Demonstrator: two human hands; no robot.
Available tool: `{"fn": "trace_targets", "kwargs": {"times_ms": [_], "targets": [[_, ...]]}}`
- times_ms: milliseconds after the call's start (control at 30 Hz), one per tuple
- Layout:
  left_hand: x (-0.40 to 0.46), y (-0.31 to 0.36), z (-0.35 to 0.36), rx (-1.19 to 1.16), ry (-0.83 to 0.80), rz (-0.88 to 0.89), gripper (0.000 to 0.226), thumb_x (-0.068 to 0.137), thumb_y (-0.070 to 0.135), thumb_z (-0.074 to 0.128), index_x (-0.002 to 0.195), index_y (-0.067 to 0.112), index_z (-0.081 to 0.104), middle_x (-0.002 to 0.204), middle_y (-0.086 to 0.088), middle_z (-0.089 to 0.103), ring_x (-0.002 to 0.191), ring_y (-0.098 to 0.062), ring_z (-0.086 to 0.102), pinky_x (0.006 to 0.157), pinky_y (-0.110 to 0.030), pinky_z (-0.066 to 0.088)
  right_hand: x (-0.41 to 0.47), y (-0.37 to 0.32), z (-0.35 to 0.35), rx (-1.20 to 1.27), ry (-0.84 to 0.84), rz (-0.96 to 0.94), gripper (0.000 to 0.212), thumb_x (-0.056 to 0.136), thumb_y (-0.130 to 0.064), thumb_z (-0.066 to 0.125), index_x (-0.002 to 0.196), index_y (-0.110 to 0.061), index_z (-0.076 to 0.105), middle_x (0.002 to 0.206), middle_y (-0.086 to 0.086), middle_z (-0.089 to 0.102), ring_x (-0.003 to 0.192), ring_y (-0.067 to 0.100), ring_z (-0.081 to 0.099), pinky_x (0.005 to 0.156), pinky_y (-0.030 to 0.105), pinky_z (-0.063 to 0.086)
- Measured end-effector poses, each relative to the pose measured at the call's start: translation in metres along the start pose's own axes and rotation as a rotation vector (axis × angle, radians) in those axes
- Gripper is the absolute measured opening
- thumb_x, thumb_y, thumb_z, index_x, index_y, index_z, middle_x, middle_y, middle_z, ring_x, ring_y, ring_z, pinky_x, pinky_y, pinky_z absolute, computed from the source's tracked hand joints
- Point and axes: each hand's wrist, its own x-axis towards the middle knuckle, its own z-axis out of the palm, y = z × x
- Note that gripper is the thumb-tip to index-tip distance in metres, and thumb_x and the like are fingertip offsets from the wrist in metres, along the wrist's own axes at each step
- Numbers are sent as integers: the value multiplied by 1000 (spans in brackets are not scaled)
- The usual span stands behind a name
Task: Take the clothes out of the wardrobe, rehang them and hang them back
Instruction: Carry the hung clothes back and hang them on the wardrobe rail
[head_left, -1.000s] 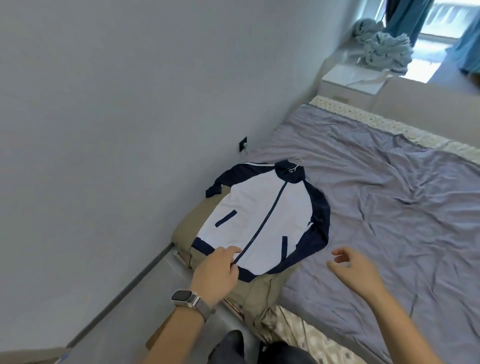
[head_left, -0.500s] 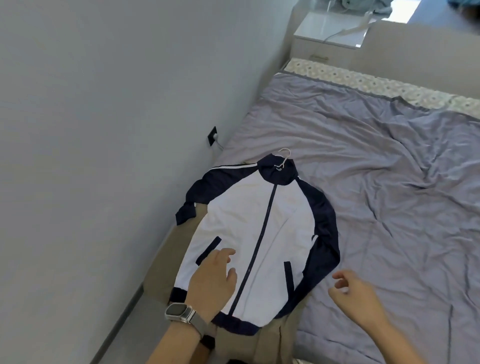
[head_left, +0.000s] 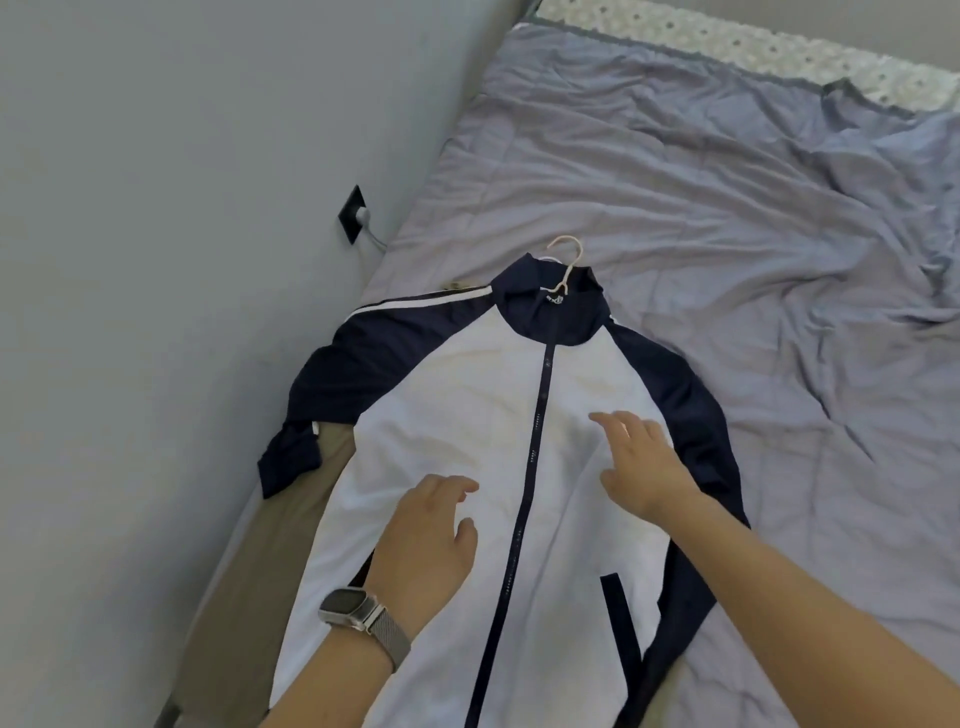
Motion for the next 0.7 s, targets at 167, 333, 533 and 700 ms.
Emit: {"fn": "trace_targets", "kwargs": {"times_ms": [167, 333, 533, 700], "targets": [[34, -10, 12, 7, -2, 27, 41, 91, 14, 46, 128, 31, 50, 127, 14, 45, 116, -11, 42, 93, -24, 41, 38, 22, 2, -435, -15, -153, 75, 96, -25, 38, 150, -27, -14, 160, 0, -6, 147, 30, 2, 116, 41, 22], [45, -26, 19, -24, 46, -27, 40, 92, 15, 48, 130, 27, 47, 130, 12, 43, 117, -12, 46, 93, -25, 43, 92, 61, -10, -206, 88, 111, 74, 98, -48, 34, 151, -10, 1, 157, 12, 13, 145, 31, 11, 116, 45, 17], [38, -46, 27, -45, 109, -54, 37, 93, 17, 50, 128, 29, 47, 121, 17, 43, 108, 0, 48, 86, -12, 40, 151, 90, -20, 229, 190, 225, 53, 92, -59, 36, 86, -10, 55, 79, 12, 60, 80, 33, 58, 63, 36, 42], [31, -48, 26, -125, 200, -86, 35, 90, 11, 54, 119, 31, 50, 107, 19, 48, 98, 9, 46, 72, -8, 41, 115, 37, -6, 299, 468, 82, 45, 96, -50, 41, 66, -16, 41, 57, 1, 47, 53, 23, 45, 53, 34, 32]]}}
